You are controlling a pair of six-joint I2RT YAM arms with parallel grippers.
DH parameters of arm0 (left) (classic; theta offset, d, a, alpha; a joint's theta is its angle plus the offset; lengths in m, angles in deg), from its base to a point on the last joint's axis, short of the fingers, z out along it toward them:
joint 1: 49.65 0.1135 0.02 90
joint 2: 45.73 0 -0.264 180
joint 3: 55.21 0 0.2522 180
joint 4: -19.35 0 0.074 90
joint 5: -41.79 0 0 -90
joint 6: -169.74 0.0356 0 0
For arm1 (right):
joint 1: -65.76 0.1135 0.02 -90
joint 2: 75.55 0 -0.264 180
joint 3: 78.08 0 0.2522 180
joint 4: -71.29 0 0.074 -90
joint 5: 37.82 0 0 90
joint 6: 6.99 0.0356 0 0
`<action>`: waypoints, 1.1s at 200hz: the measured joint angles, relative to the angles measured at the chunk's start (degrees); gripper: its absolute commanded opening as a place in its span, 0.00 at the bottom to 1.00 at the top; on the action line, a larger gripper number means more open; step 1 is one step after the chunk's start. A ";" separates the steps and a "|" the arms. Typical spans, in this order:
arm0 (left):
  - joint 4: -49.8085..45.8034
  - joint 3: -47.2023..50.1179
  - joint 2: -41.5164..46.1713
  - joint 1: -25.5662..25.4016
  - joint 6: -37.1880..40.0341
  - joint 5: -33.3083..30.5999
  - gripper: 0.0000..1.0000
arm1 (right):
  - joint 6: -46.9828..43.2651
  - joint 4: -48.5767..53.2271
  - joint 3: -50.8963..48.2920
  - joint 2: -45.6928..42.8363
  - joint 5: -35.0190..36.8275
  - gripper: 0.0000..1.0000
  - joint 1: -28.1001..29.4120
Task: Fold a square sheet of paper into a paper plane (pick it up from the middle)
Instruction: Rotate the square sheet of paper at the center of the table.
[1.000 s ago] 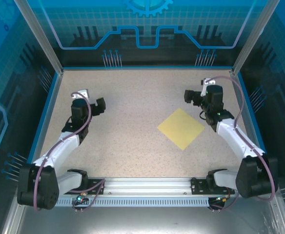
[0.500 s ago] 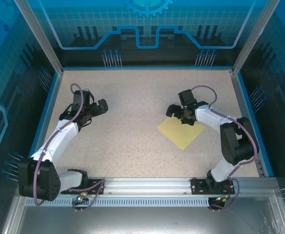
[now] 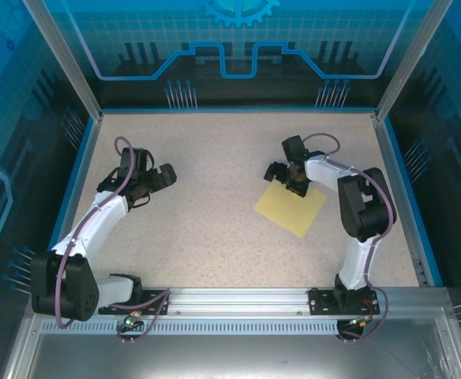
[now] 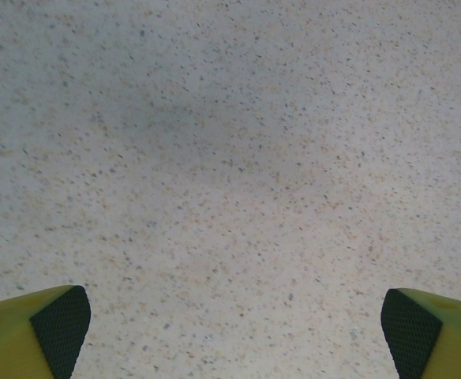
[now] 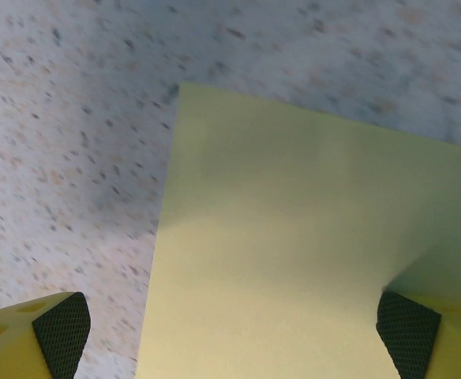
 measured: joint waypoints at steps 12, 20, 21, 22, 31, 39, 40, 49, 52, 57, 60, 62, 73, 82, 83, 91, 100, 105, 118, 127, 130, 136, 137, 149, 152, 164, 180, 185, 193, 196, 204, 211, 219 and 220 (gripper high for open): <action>-0.02 0.72 0.66 -0.13 -1.55 1.05 0.99 | 0.00 0.22 2.91 2.01 -0.20 0.99 0.76; -0.04 1.46 1.38 -0.37 -2.71 1.84 0.99 | 0.00 0.17 5.09 3.63 -0.35 0.99 1.66; -0.07 1.60 1.51 -0.44 -2.93 1.92 0.99 | 0.00 0.20 5.46 3.87 -0.39 0.99 1.84; -0.07 1.68 1.57 -0.46 -3.04 1.97 0.99 | -0.02 0.22 5.64 4.00 -0.37 0.99 1.92; -0.09 2.67 2.47 -1.03 -4.37 2.60 0.99 | 0.00 0.15 7.65 5.38 -0.50 0.99 3.15; -0.07 3.63 3.28 -1.84 -5.53 3.04 0.99 | -0.02 0.02 9.38 6.60 -0.72 0.99 4.57; -0.07 3.72 3.34 -1.92 -5.62 3.06 0.99 | -0.02 0.02 9.53 6.73 -0.76 0.99 4.74; 0.00 4.83 4.09 -2.86 -6.88 3.43 0.99 | 0.00 -0.02 11.34 8.04 -1.20 0.99 6.45; -0.02 5.20 4.31 -3.13 -7.13 3.48 0.99 | 0.00 -0.04 11.93 8.39 -1.29 0.99 7.02; -0.02 5.79 4.59 -3.63 -7.74 3.56 0.99 | 0.00 -0.07 13.03 9.16 -1.70 0.99 8.15; -0.04 6.19 4.74 -3.91 -8.20 3.72 0.99 | 0.00 -0.11 13.60 9.57 -1.99 0.99 8.83; -0.02 6.43 4.83 -4.09 -8.46 3.78 0.99 | 0.02 -0.09 14.01 9.90 -2.16 0.99 9.31; -0.02 7.50 4.96 -4.76 -9.46 3.96 0.99 | -0.04 -0.07 16.17 11.32 -2.80 0.99 11.69; -0.02 8.17 4.98 -5.14 -10.23 4.02 0.99 | -0.35 0.17 18.08 12.50 -3.56 0.99 13.62; -0.02 8.24 4.98 -5.18 -10.29 4.04 0.99 | -0.39 0.22 18.23 12.59 -3.63 0.99 13.75; -0.04 8.70 4.98 -5.35 -10.95 4.09 0.99 | -0.68 0.94 20.06 13.64 -4.15 0.99 15.26; -0.02 9.01 4.98 -5.57 -11.45 4.09 0.99 | -1.09 2.14 22.08 14.58 -4.52 0.99 16.63; 0.00 9.16 4.98 -5.62 -11.54 4.09 0.99 | -1.53 2.82 22.84 14.88 -4.59 0.99 17.20; 0.42 9.44 5.01 -5.81 -11.78 4.09 0.99 | -2.64 5.53 23.91 14.91 -4.31 0.99 18.27; 0.90 9.68 5.01 -5.95 -12.09 4.09 0.99 | -3.91 7.50 24.30 14.47 -3.39 0.99 18.36; 1.07 9.75 5.01 -5.97 -12.28 4.09 0.99 | -4.63 8.20 24.30 14.23 -2.91 0.99 18.34; 1.31 9.92 5.01 -6.03 -12.61 4.09 0.99 | -5.70 9.55 24.30 13.60 -1.90 0.99 18.14; 1.33 9.94 5.01 -6.03 -12.63 4.09 0.99 | -5.84 9.75 24.30 13.53 -1.84 0.99 18.12; 2.27 10.49 5.03 -6.21 -13.05 4.09 0.99 | -8.48 12.28 24.24 11.76 -0.20 0.99 17.29; 2.45 10.62 5.03 -6.25 -13.07 4.11 0.99 | -9.11 12.76 24.24 11.21 0.02 0.99 17.05; 2.99 11.19 5.03 -6.49 -13.29 4.11 0.99 | -12.02 14.29 23.52 8.61 0.90 0.99 15.52; 3.50 11.80 5.03 -6.80 -13.77 4.13 0.99 | -14.78 15.52 21.84 5.07 1.40 0.99 12.76; 3.63 11.96 5.03 -6.86 -14.01 4.13 0.99 | -15.41 15.80 21.44 4.35 1.40 0.99 12.00; 3.89 12.17 5.03 -6.93 -14.14 4.13 0.99 | -16.22 16.31 21.05 3.63 1.60 0.99 10.80; 3.96 12.24 5.03 -6.95 -14.16 4.13 0.99 | -16.50 16.50 21.05 3.56 1.62 0.99 10.45; 4.04 12.35 5.03 -6.99 -14.34 4.11 0.99 | -17.27 16.79 21.05 3.58 1.73 0.99 9.81; 4.07 12.39 5.01 -7.06 -14.36 4.13 0.99 | -18.01 17.03 21.05 3.89 1.79 0.99 9.62; 4.13 12.37 5.03 -7.10 -14.38 4.13 0.99 | -19.04 17.29 21.11 4.39 1.79 0.99 9.66; 4.15 12.39 5.03 -7.10 -14.40 4.13 0.99 | -19.15 17.31 21.14 4.46 1.79 0.99 9.68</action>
